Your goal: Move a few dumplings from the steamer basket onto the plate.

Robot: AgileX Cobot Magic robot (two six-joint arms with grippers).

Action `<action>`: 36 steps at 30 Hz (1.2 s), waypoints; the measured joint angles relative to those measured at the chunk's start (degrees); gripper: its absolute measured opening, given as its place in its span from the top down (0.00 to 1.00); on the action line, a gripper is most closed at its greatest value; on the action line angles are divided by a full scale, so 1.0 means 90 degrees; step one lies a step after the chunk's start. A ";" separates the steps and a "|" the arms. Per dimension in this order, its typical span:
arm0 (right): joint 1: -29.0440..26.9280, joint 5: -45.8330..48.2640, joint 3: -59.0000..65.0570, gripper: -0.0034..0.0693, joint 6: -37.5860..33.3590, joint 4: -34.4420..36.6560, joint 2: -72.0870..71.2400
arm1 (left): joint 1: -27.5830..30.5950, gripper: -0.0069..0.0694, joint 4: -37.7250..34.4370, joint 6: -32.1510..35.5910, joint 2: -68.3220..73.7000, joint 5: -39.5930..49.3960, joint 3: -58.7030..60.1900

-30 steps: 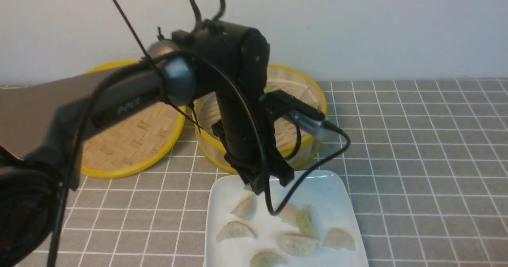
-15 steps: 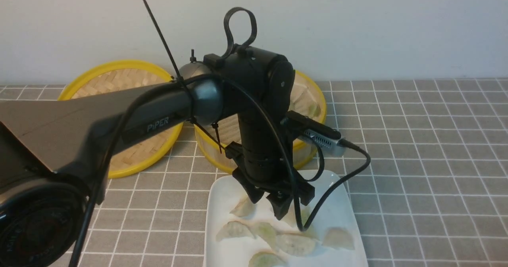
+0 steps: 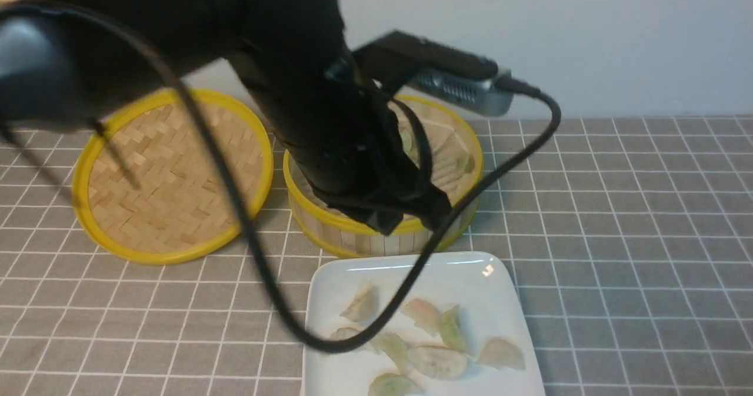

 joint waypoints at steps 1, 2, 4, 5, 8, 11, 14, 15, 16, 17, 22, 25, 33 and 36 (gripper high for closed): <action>0.0000 0.0000 0.0000 0.97 0.0000 0.0000 0.0000 | 0.0000 0.92 0.0000 0.0000 -0.0449 -0.0282 0.0151; 0.0000 0.0000 0.0000 0.97 0.0000 0.0000 0.0000 | 0.0000 0.92 -0.0004 0.0000 -0.0710 -0.0466 0.0256; 0.0000 0.0000 0.0000 0.97 0.0000 0.0000 0.0000 | 0.0000 0.92 -0.0004 0.0038 -0.1488 -0.1018 0.0669; 0.0000 0.0000 0.0000 0.97 0.0000 0.0000 0.0000 | 0.0000 0.92 -0.0004 0.0053 -0.1618 -0.1108 0.0754; 0.0000 0.0000 0.0000 0.97 0.0000 0.0000 0.0000 | 0.0000 0.92 -0.0012 0.0102 -0.2706 -0.1861 0.1686; 0.0000 0.0000 0.0000 0.97 0.0000 0.0000 0.0000 | 0.0000 0.92 -0.0012 0.0170 -0.3399 -0.2252 0.2306; 0.0000 0.0000 0.0000 0.97 0.0000 0.0000 0.0000 | 0.0000 0.92 -0.0012 0.0236 -0.4399 -0.2587 0.3150; 0.0000 0.0000 0.0000 0.97 0.0000 0.0000 0.0000 | 0.0000 0.92 -0.0012 0.0243 -0.4666 -0.2593 0.3295; 0.0000 0.0000 0.0000 0.97 0.0000 0.0000 0.0000 | 0.0000 0.92 -0.0012 0.0243 -0.4769 -0.2593 0.3344; 0.0000 0.0000 0.0000 0.97 0.0000 0.0000 0.0000 | 0.0000 0.92 -0.0012 0.0277 -0.5060 -0.2585 0.3462; 0.0000 0.0000 0.0000 0.97 0.0000 0.0000 0.0000 | 0.0000 0.92 0.0202 0.0398 -0.6078 -0.2573 0.3610; 0.0000 0.0000 0.0000 0.97 -0.0031 0.0000 0.0000 | 0.0000 0.92 0.0578 0.0385 -0.6573 -0.2625 0.3610; 0.0000 0.0000 0.0000 0.97 -0.0087 0.0000 0.0000 | 0.0000 0.92 0.1806 -0.0554 -0.7261 -0.2181 0.3685; 0.0000 0.0000 0.0000 0.97 -0.0087 0.0000 0.0000 | 0.0097 0.92 0.2084 -0.0743 -0.7465 -0.2240 0.4101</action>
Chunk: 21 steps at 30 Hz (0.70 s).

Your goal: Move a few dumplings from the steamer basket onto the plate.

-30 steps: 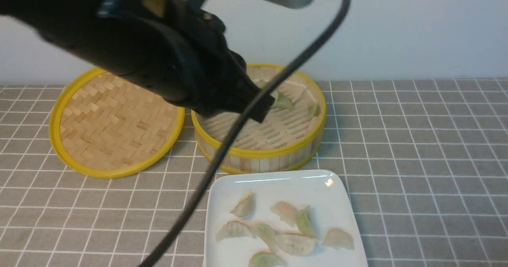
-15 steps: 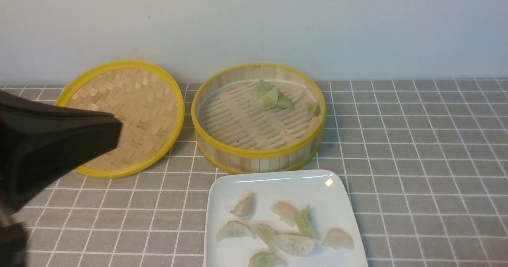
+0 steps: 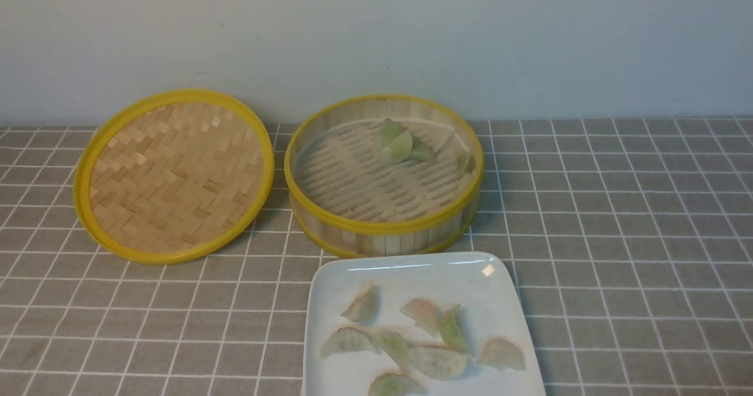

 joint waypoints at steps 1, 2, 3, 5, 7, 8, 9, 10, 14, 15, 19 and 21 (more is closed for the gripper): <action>0.0000 0.0000 0.0000 0.97 0.0000 0.0000 0.0000 | 0.0019 0.92 0.0007 0.0000 -0.0047 -0.0036 0.0093; 0.0000 0.0000 0.0000 0.97 0.0000 0.0000 0.0000 | 0.0175 0.92 0.0002 -0.0007 -0.0213 -0.0189 0.0422; 0.0000 0.0000 0.0000 0.97 0.0000 0.0000 0.0000 | 0.0448 0.92 -0.0029 -0.0015 -0.0443 -0.0406 0.0814; 0.0000 0.0000 0.0000 0.97 0.0000 0.0000 0.0000 | 0.0866 0.92 -0.0148 -0.0022 -0.0708 -0.0765 0.1422; 0.0000 0.0000 0.0000 0.97 0.0000 0.0000 0.0000 | 0.1422 0.92 -0.0292 -0.0025 -0.1113 -0.1293 0.2270; 0.0000 0.0000 0.0000 0.97 0.0000 0.0000 0.0000 | 0.1747 0.92 -0.0372 -0.0025 -0.1318 -0.1566 0.2716; 0.0000 0.0000 0.0000 0.97 0.0000 0.0000 0.0000 | 0.2008 0.92 -0.0423 -0.0025 -0.1482 -0.1782 0.3071; 0.0000 0.0000 0.0000 0.97 0.0000 0.0000 0.0000 | 0.2381 0.92 -0.0498 -0.0025 -0.1724 -0.2070 0.3595; 0.0000 0.0000 0.0000 0.97 0.0000 0.0000 0.0000 | 0.3270 0.92 -0.0645 -0.0025 -0.2313 -0.2614 0.4871; 0.0000 0.0000 0.0000 0.97 0.0000 0.0000 0.0000 | 0.3534 0.92 -0.0668 -0.0030 -0.2542 -0.2692 0.5405; 0.0000 0.0000 0.0000 0.97 0.0000 0.0000 0.0000 | 0.3912 0.92 -0.0706 -0.0030 -0.2806 -0.2700 0.6151; 0.0000 -0.0008 0.0000 0.97 0.0000 0.0000 0.0000 | 0.3979 0.92 -0.0745 -0.0034 -0.2832 -0.2836 0.6174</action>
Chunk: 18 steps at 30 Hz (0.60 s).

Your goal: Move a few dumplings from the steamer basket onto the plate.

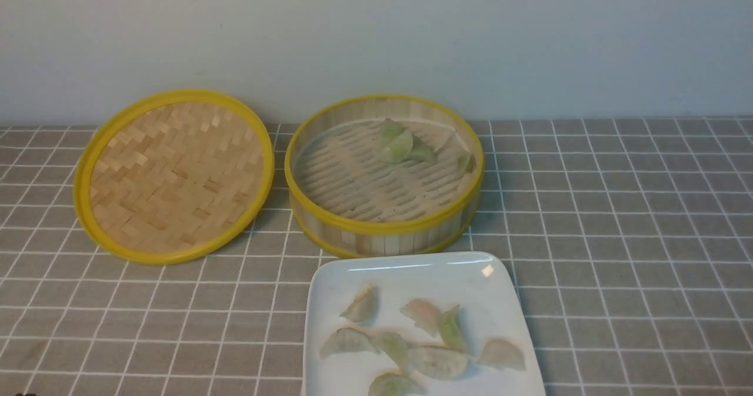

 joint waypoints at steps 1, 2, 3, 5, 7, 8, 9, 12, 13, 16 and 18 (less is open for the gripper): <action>0.0000 0.0000 0.0000 0.97 0.0000 0.0000 0.0000 | 0.0000 0.92 -0.0010 0.0000 0.0000 -0.0006 0.0001; 0.0000 0.0000 0.0000 0.97 0.0000 0.0000 0.0000 | 0.0007 0.92 -0.0027 0.0000 0.0000 -0.0021 0.0007; 0.0000 0.0000 0.0000 0.97 0.0000 0.0000 0.0000 | 0.0007 0.92 -0.0049 0.0000 0.0000 -0.0072 0.0014; 0.0000 0.0000 0.0000 0.97 0.0000 0.0000 0.0000 | 0.0007 0.92 -0.0062 0.0000 0.0000 -0.0093 0.0020; 0.0000 0.0000 0.0000 0.97 0.0000 0.0000 0.0000 | 0.0007 0.92 -0.0067 0.0000 0.0000 -0.0098 0.0020; 0.0000 0.0000 0.0000 0.97 0.0000 0.0000 0.0000 | 0.0007 0.92 -0.0067 0.0000 0.0000 -0.0104 0.0020; 0.0000 0.0000 0.0000 0.97 0.0000 0.0000 0.0000 | 0.0007 0.92 -0.0067 0.0000 0.0000 -0.0104 0.0020; 0.0000 0.0000 0.0000 0.97 0.0000 0.0000 0.0000 | 0.0007 0.92 -0.0067 0.0000 0.0000 -0.0104 0.0020; 0.0000 0.0000 0.0000 0.97 0.0000 0.0000 0.0000 | 0.0007 0.92 -0.0067 0.0000 0.0000 -0.0104 0.0020; 0.0000 0.0000 0.0000 0.97 0.0000 0.0000 0.0000 | 0.0007 0.92 -0.0067 -0.0007 0.0000 -0.0104 0.0020; 0.0000 0.0000 0.0000 0.97 0.0000 0.0000 0.0000 | 0.0007 0.92 -0.0067 -0.0007 0.0000 -0.0104 0.0020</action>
